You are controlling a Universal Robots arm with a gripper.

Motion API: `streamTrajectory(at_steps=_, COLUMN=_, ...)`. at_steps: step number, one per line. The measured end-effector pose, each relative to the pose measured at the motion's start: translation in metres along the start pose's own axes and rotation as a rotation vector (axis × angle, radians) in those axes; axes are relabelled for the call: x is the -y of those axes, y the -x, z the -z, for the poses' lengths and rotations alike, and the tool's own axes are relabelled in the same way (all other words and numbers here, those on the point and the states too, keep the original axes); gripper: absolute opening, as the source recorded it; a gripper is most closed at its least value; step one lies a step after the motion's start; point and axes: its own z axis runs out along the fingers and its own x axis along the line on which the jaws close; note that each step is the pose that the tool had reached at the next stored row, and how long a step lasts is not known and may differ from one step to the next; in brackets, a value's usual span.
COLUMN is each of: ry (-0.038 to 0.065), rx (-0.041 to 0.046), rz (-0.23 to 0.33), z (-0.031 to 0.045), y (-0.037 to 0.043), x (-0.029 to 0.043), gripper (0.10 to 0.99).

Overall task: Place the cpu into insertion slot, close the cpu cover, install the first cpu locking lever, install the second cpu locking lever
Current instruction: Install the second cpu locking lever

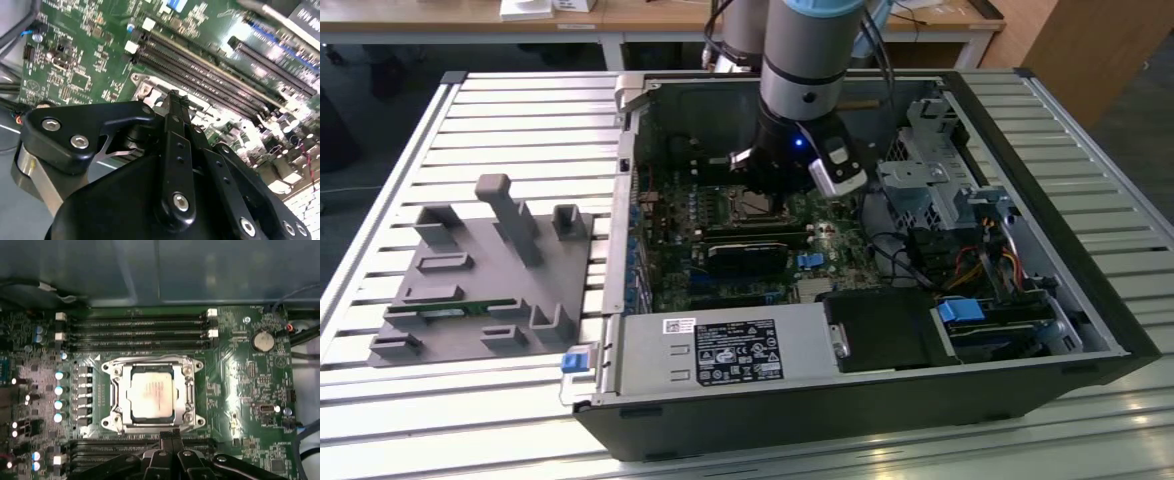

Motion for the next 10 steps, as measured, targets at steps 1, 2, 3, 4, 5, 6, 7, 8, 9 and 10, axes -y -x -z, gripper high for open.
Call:
streamTrajectory(at_steps=1, ry=0.001, rx=0.0, rz=0.0, z=0.0, y=0.0, x=0.0012, gripper=0.106)
streamTrajectory(at_steps=2, ry=0.001, rx=-0.0001, rz=0.0, z=-0.0001, y=-0.0011, x=0.0016, gripper=0.106)
streamTrajectory(at_steps=3, ry=0.001, rx=0.0, rz=0.0, z=-0.0003, y=-0.0033, x=0.0018, gripper=0.106)
streamTrajectory(at_steps=4, ry=0.001, rx=0.0, rz=0.0, z=-0.0006, y=-0.0059, x=0.002, gripper=0.106)
streamTrajectory(at_steps=5, ry=0.001, rx=0.0, rz=0.0, z=-0.0008, y=-0.0084, x=0.0023, gripper=0.106)
streamTrajectory(at_steps=6, ry=0.001, rx=-0.0001, rz=0.0, z=-0.0009, y=-0.0113, x=0.0026, gripper=0.106)
streamTrajectory(at_steps=7, ry=0.001, rx=-0.0001, rz=0.0, z=-0.0011, y=-0.0138, x=0.0029, gripper=0.106)
streamTrajectory(at_steps=8, ry=0.001, rx=-0.0001, rz=0.0, z=-0.0014, y=-0.0162, x=0.0032, gripper=0.106)
streamTrajectory(at_steps=9, ry=0.001, rx=-0.0001, rz=0.0, z=-0.0016, y=-0.019, x=0.0035, gripper=0.106)
streamTrajectory(at_steps=10, ry=0.001, rx=-0.0001, rz=0.0, z=-0.0018, y=-0.0218, x=0.0039, gripper=0.106)
